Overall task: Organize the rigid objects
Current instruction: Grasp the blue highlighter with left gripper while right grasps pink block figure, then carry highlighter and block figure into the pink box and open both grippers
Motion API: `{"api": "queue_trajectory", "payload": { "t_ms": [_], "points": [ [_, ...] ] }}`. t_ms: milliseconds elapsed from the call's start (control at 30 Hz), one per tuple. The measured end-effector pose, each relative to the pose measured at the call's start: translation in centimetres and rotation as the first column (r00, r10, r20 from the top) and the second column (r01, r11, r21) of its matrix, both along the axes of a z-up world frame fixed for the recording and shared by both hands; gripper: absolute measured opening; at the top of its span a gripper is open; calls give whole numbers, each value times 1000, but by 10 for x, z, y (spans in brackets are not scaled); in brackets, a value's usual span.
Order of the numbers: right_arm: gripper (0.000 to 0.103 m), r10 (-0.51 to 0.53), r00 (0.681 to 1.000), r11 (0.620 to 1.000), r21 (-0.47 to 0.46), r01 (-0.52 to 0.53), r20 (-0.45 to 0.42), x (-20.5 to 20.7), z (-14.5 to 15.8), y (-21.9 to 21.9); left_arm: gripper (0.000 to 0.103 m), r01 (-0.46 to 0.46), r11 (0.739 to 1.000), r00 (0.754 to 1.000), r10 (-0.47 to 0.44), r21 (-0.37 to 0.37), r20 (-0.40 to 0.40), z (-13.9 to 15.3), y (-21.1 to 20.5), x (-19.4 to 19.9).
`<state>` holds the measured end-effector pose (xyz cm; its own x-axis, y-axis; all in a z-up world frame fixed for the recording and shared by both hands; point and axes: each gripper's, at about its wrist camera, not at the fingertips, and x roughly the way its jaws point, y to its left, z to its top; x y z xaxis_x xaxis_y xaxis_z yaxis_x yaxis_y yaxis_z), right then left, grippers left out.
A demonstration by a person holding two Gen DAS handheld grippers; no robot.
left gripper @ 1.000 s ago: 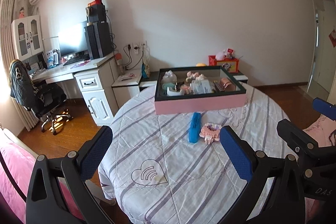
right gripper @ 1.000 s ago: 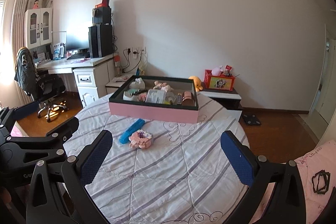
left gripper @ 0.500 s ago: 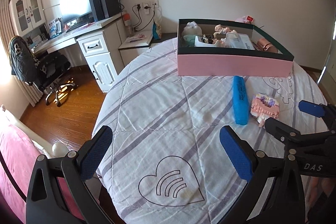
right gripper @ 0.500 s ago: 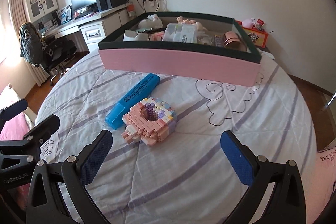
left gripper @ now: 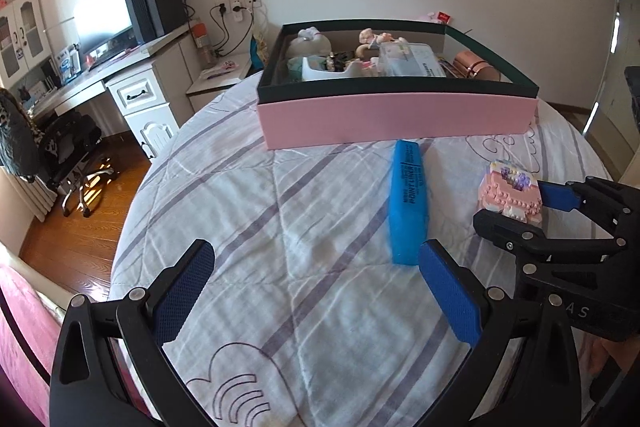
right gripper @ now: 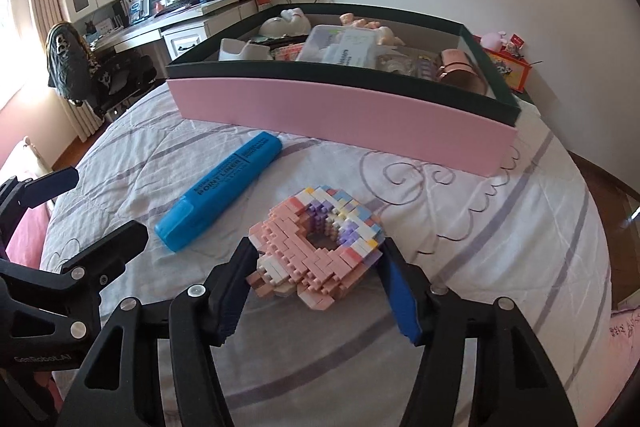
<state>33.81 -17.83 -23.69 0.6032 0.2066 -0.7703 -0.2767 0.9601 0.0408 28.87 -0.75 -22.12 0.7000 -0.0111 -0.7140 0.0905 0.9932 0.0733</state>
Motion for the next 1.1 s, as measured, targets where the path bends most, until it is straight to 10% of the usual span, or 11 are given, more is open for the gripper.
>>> {"api": "queue_trajectory", "payload": {
  "t_ms": [433,700,1100],
  "points": [
    [62,-73,997,997,13,73,-3,2,-1,-37,101,18,1000,993,-15,25,-117,-24,-38,60],
    [62,-70,998,998,4,70,-8,5,-4,-34,26,90,996,992,-91,-22,-85,-18,-45,57],
    [62,-81,993,995,69,75,91,-14,15,-35,26,63,997,998,-63,-42,-7,5,-32,17]
  ]
}}
